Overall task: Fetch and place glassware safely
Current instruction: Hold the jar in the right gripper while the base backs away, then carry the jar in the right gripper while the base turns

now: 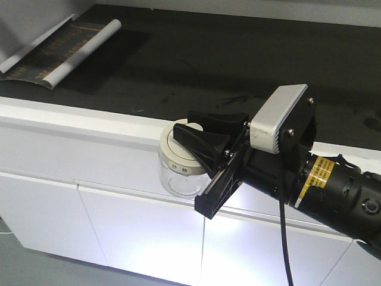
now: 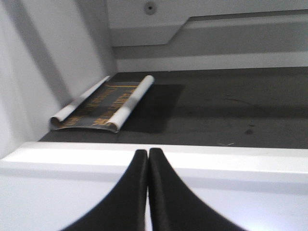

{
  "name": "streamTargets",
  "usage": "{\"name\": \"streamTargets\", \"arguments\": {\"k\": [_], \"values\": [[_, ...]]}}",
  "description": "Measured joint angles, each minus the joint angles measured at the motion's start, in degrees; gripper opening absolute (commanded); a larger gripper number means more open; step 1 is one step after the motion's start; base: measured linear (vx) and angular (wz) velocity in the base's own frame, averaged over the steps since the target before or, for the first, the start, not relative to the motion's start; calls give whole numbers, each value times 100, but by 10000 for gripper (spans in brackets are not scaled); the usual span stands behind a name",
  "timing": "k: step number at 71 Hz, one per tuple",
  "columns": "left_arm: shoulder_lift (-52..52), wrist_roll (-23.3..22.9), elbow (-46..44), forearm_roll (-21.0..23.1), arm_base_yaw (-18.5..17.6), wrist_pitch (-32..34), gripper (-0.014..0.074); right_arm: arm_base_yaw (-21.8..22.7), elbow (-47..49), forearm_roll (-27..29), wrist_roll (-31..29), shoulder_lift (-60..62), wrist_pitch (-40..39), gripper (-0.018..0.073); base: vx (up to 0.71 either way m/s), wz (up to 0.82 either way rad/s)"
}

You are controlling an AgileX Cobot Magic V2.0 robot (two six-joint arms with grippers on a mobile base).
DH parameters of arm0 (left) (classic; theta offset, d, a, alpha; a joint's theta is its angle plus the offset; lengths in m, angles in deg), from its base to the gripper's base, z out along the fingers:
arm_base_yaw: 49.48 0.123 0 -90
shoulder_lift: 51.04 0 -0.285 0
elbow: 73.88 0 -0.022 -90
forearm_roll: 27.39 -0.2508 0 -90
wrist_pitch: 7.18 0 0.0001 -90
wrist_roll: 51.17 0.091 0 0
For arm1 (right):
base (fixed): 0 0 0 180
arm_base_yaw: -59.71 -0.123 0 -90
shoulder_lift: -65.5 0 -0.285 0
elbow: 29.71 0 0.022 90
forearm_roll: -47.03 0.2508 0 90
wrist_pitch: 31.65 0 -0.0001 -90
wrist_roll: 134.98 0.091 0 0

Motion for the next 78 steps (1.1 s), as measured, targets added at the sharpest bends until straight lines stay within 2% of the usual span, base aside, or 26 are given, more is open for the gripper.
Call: {"name": "streamTargets", "arguments": {"k": [78], "values": [[0,0,0,0,0,0,-7,0,0,0,0,0,0,-4,-11,44]]}}
